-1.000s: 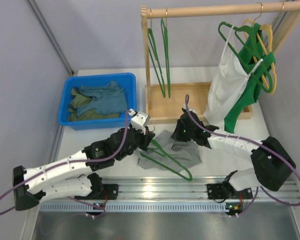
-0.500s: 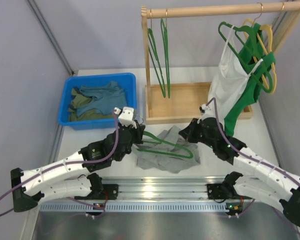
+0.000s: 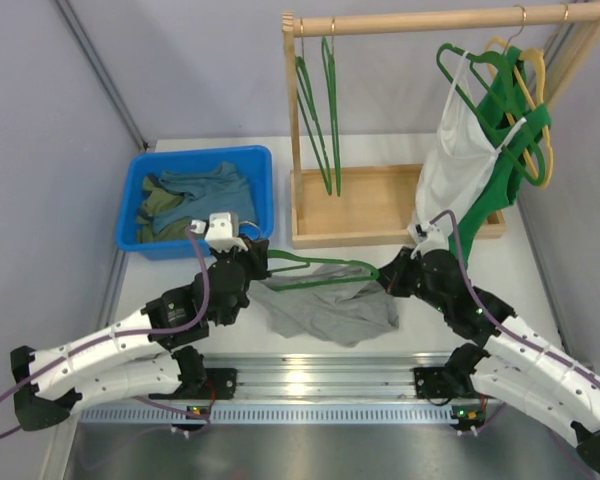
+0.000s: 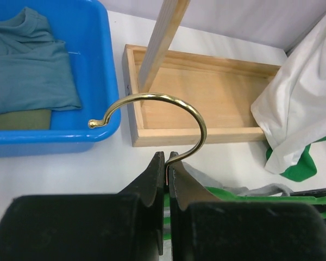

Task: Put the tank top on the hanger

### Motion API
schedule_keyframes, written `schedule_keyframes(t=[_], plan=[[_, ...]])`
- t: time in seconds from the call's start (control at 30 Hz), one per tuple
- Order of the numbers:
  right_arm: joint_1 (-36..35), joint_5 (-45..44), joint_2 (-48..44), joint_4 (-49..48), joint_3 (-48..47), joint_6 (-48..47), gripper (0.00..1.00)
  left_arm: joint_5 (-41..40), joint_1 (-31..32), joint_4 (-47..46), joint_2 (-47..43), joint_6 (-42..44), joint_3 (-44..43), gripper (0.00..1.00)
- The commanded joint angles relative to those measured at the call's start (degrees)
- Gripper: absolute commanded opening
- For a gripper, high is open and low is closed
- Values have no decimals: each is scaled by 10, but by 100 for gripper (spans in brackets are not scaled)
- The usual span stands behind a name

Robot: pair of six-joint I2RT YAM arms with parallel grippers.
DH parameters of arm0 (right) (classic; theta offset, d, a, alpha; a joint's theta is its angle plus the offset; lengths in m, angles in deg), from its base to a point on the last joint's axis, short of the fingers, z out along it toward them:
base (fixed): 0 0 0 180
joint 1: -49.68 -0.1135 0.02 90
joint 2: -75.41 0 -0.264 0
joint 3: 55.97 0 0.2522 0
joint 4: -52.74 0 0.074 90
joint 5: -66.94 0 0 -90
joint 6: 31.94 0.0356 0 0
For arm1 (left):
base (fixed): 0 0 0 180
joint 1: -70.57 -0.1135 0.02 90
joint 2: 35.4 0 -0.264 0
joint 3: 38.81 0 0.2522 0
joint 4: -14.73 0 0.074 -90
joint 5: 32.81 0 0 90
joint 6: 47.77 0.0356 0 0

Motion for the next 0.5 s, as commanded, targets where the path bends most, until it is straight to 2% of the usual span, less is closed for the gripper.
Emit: schedule_keyframes(t=[0.0, 0.47], plan=[[6, -16, -21, 10, -4, -10, 0, -48, 0, -7, -18, -17, 6, 0], [18, -25, -42, 46, -34, -17, 0, -81, 0, 26, -36, -32, 20, 0]])
